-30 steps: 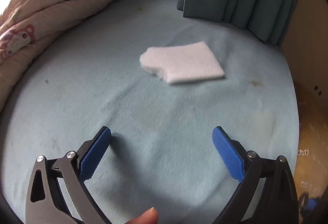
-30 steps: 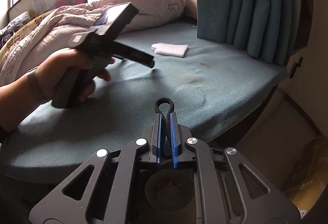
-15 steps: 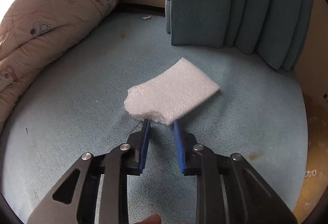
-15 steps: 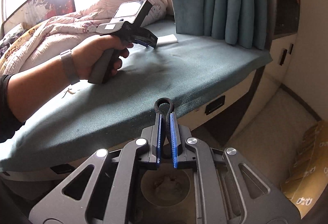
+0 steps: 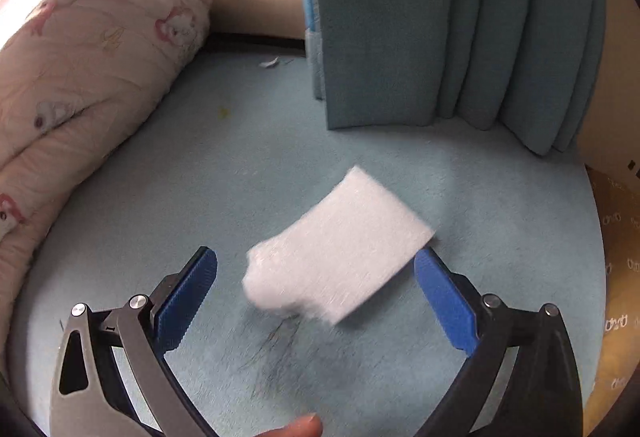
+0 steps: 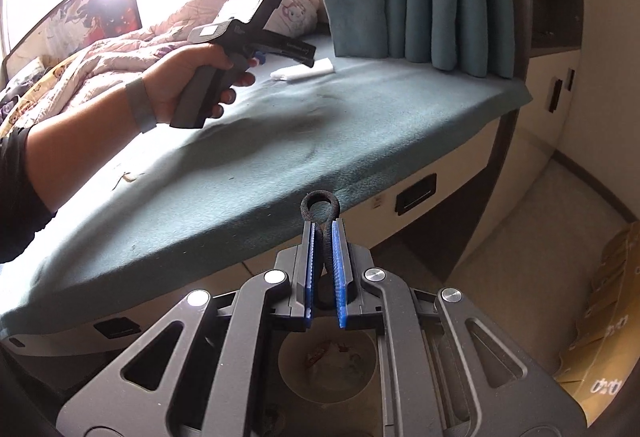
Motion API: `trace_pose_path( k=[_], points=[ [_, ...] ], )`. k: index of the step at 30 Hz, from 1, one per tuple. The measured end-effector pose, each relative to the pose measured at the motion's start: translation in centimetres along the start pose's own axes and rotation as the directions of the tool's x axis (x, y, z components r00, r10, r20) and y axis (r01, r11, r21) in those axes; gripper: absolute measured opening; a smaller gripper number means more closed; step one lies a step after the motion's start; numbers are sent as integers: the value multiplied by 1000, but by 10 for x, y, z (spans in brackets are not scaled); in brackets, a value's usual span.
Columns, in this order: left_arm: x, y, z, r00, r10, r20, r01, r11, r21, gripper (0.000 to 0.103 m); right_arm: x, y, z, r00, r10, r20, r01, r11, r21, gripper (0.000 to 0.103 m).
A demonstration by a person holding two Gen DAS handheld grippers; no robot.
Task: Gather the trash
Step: 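Grasp the white foam piece with the left tool while right holds the ring, then carry the foam and ring down over the wastebasket and release the foam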
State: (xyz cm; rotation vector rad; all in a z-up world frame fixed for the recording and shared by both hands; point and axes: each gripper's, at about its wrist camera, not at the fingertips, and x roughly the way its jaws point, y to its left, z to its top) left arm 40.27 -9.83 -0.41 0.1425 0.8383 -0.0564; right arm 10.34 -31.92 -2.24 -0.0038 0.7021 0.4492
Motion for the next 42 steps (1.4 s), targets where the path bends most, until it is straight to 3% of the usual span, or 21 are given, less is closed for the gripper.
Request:
trace_pose_path(
  k=[4, 7, 10, 11, 20, 26, 31, 42],
  points=[
    [18, -16, 17, 1000, -26, -1, 26, 994, 106, 97, 6, -8, 4, 1000, -5, -3, 5, 1000, 5, 8],
    [37, -15, 14, 992, -105, -73, 115, 982, 151, 97, 8, -16, 6, 1000, -7, -6, 7, 1000, 10, 8],
    [39, -2, 10, 971, -213, -110, 223, 971, 84, 96, 14, -20, 8, 1000, -3, -11, 3, 1000, 21, 8],
    [37, -1, 9, 974, -200, -103, 208, 975, 80, 87, 15, -19, 8, 1000, 0, -12, 1, 1000, 24, 8],
    [3, 2, -15, 995, -93, -27, 95, 992, 80, 57, 13, 4, 15, 999, 35, 4, -34, 999, -7, 8],
    [-51, 18, -46, 993, -119, -5, 119, 993, 4, 50, -8, 13, 13, 999, 36, 25, -35, 999, -17, 8],
    [-116, 10, -86, 994, -104, 29, 103, 995, 8, 50, -28, 22, 4, 998, 41, 41, -40, 999, -35, 8],
    [-231, -70, -195, 986, -162, 33, 160, 985, 56, 50, -72, 21, -62, 1000, 1, 4, -1, 1000, -16, 8]
  ],
)
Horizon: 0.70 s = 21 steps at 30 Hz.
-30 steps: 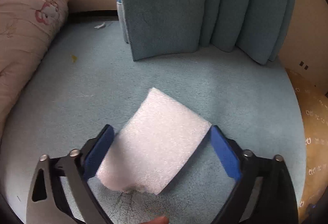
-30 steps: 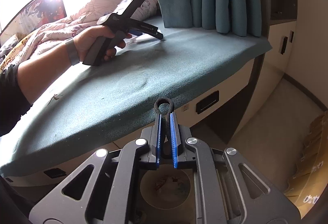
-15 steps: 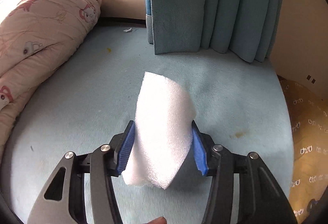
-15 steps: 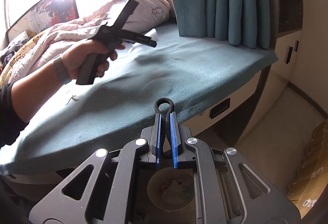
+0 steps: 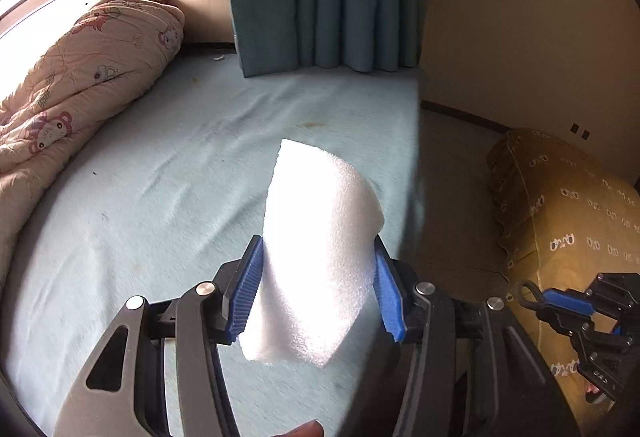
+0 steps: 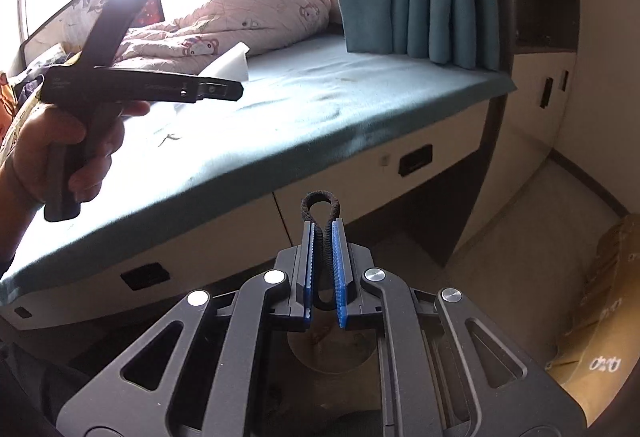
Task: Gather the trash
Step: 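Carry the foam and ring down over the wastebasket and release the foam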
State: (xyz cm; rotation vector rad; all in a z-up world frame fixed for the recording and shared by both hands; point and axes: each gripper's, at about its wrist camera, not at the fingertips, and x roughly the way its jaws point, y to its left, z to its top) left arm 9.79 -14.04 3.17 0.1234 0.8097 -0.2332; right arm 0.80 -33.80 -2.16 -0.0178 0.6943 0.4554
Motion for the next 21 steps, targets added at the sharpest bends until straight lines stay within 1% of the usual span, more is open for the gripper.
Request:
trace_pose_path(
  k=[3, 6, 11, 16, 21],
  points=[
    [-13, -34, -33, 1000, -14, 9, 13, 999, 32, 51, -11, -4, -20, 1000, -20, -15, 20, 1000, 10, 8],
    [-15, -57, -68, 999, -48, 10, 48, 999, 25, 51, -15, -8, -36, 999, -38, -36, 38, 999, 16, 8],
    [1, -86, -136, 996, -86, -23, 86, 996, 10, 51, -14, -13, -59, 995, -61, -73, 62, 998, 18, 8],
    [44, -96, -190, 996, -62, -61, 64, 997, 31, 51, -11, -13, -65, 994, -71, -85, 72, 997, 13, 8],
    [109, -103, -224, 988, -79, -135, 85, 996, 37, 56, -1, -17, -68, 992, -72, -103, 75, 997, 27, 8]
  ],
)
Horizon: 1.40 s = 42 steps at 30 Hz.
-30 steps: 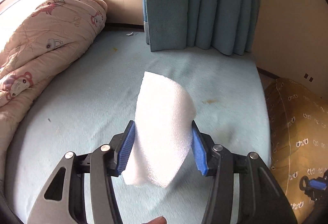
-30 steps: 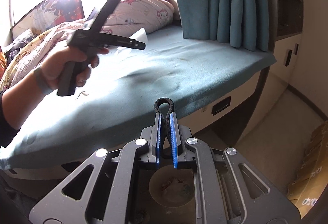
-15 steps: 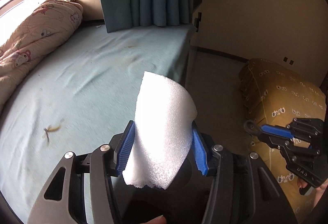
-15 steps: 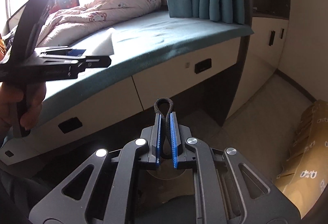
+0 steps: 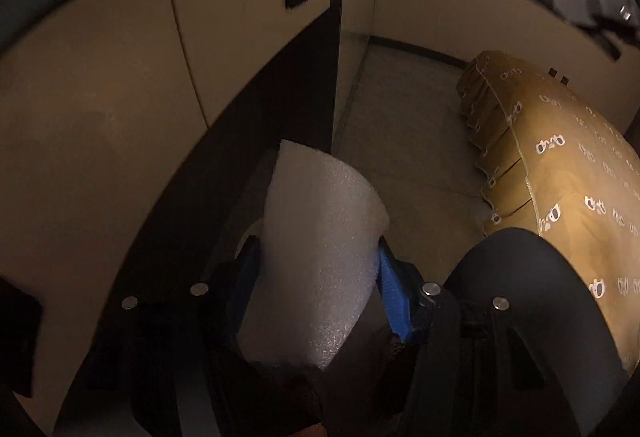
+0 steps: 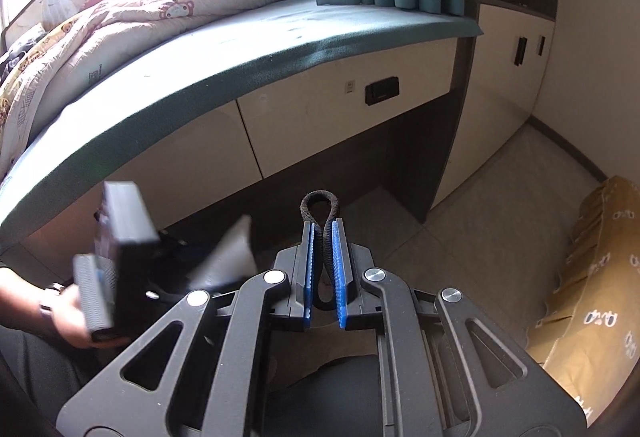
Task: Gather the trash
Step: 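Carry the foam and ring down over the wastebasket and release the foam, then open the right tool to drop the black ring into the wastebasket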
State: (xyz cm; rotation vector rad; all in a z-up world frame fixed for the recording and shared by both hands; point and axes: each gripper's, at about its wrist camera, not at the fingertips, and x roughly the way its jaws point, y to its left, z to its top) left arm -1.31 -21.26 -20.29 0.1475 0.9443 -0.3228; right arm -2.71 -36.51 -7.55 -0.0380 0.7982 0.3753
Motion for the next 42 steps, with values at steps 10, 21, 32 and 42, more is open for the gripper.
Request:
trace_pose_path(
  k=[10, 21, 32, 42],
  points=[
    [139, 6, -5, 987, 85, -134, -83, 996, 20, 67, 34, -16, 3, 998, -3, -67, 5, 1000, 25, 8],
    [161, 8, -8, 978, 78, -194, -70, 996, 50, 97, 57, -36, 17, 997, -7, -73, 11, 999, 44, 8],
    [27, -15, 9, 1000, 6, -21, -4, 991, 133, 97, 93, -53, -4, 989, 51, -141, -34, 992, 120, 9],
    [-161, 46, 101, 967, 101, 235, -115, 992, 43, 97, 202, -2, -24, 942, 97, -322, -101, 995, 5, 9]
  ],
)
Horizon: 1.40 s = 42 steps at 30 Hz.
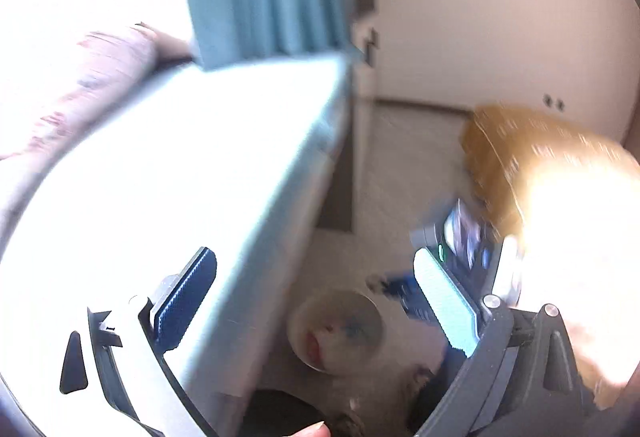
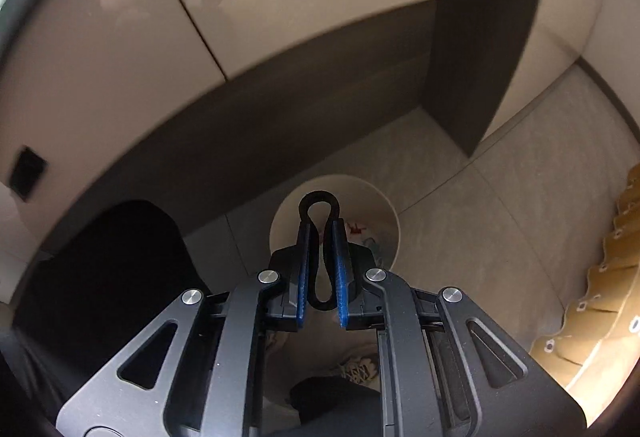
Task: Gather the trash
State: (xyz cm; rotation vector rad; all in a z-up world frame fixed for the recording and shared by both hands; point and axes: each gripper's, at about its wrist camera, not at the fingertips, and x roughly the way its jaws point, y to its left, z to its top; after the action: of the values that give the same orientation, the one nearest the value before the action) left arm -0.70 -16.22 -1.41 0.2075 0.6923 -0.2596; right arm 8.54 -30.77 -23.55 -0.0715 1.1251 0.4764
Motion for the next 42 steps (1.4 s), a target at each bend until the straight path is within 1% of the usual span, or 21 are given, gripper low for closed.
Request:
trace_pose_path(
  k=[2, 3, 4, 6, 9, 12, 15, 18, 21, 23, 25, 28, 31, 34, 37, 40, 42],
  points=[
    [-7, 35, 13, 999, 29, 16, -29, 999, -31, 97, 12, 5, 3, 1000, -4, -15, 4, 1000, -9, 10],
    [-7, 49, 16, 999, 34, 9, -33, 999, -43, 97, 16, 7, 6, 1000, -2, -19, 2, 1000, -8, 24],
    [-5, 62, 17, 999, 43, -9, -43, 998, -55, 97, 19, 9, 8, 1000, -5, -22, 4, 1000, -6, 51],
    [1, 76, 18, 998, 54, -41, -57, 995, -79, 97, 20, 9, 10, 999, -33, -15, 33, 999, 3, 73],
    [0, 84, 17, 1000, 16, -24, -18, 996, -88, 97, 21, 13, 12, 998, -53, -18, 53, 999, 9, 73],
    [10, 99, 15, 999, -14, -33, 11, 996, -86, 97, 16, 15, 13, 998, -62, -17, 62, 998, 4, 73],
    [20, 98, 10, 999, -6, -44, 2, 997, -75, 97, 6, 15, 12, 998, -67, -8, 67, 998, 5, 73],
    [15, 94, 7, 999, -3, -50, -2, 996, -87, 97, -4, 13, 13, 998, -65, 14, 65, 998, 21, 73],
    [11, 87, 5, 999, 5, -51, -8, 998, -61, 97, -17, 12, 14, 997, -60, 44, 58, 998, 27, 73],
    [10, 81, 5, 997, -14, -73, 11, 999, -47, 97, -30, 18, 13, 997, -52, 63, 51, 998, 24, 79],
    [8, 73, 2, 994, -53, -97, 49, 998, -38, 97, -42, 23, 12, 996, -46, 72, 45, 999, 15, 97],
    [4, 54, -5, 990, -86, -116, 84, 996, -21, 97, -63, 31, 9, 993, -57, 101, 57, 998, -4, 98],
    [-3, 38, -13, 993, -64, -102, 64, 998, -1, 97, -80, 38, 6, 988, -88, 128, 89, 996, -6, 98],
    [-8, 33, -19, 996, -31, -85, 30, 999, -18, 97, -104, 44, 1, 981, -90, 171, 92, 996, -5, 98],
    [-15, 32, -25, 995, -30, -94, 26, 999, -39, 97, -127, 54, -4, 972, -90, 216, 96, 995, -15, 98],
    [-24, 27, -31, 996, -1, -94, 0, 1000, -17, 97, -150, 62, -8, 964, -83, 254, 94, 995, -29, 98],
    [-31, 26, -36, 995, 3, -99, -5, 1000, -15, 97, -162, 69, -12, 957, -85, 278, 100, 994, -41, 98]
  ],
)
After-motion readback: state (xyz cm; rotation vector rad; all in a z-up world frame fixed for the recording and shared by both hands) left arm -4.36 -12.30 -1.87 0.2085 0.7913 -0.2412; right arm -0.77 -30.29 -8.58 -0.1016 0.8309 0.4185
